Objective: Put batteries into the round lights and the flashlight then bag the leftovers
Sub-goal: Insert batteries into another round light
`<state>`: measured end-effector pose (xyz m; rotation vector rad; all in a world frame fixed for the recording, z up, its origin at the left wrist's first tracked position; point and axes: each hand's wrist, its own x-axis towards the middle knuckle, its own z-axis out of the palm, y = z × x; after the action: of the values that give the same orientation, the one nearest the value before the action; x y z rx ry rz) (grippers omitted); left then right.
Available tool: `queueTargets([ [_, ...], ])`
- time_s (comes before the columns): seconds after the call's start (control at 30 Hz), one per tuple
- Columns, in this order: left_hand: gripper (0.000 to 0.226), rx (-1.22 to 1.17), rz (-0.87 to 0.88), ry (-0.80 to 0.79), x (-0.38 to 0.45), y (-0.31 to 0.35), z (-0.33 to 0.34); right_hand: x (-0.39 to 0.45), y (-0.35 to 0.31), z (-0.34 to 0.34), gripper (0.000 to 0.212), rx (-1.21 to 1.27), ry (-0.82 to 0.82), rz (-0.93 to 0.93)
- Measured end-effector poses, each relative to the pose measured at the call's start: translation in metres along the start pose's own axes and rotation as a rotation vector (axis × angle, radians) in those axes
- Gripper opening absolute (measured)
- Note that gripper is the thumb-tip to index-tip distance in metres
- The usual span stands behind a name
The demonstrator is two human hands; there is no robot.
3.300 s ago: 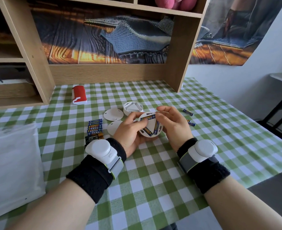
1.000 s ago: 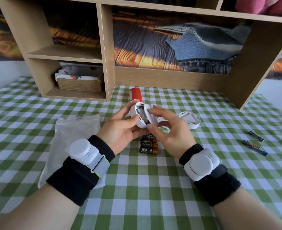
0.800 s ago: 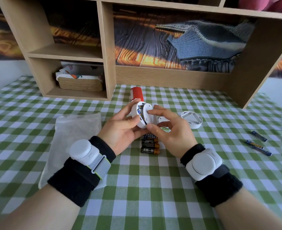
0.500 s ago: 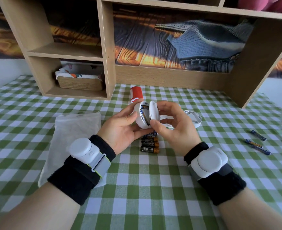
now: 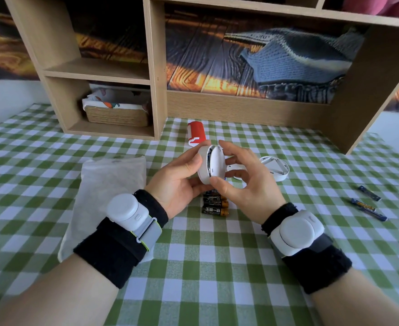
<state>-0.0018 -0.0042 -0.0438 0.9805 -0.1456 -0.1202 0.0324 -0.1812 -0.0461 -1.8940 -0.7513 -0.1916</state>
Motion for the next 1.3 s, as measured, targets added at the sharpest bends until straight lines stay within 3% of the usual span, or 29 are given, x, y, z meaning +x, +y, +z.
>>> queueTargets([
  [0.73,0.049,0.076,0.048,0.018,-0.001,-0.005,0.002,-0.003,-0.004,-0.001,0.059,0.146,-0.037,0.051],
  [1.3,0.050,0.134,0.103,-0.029,-0.004,-0.004,0.002,0.001,-0.002,-0.010,0.065,0.101,-0.082,0.067],
])
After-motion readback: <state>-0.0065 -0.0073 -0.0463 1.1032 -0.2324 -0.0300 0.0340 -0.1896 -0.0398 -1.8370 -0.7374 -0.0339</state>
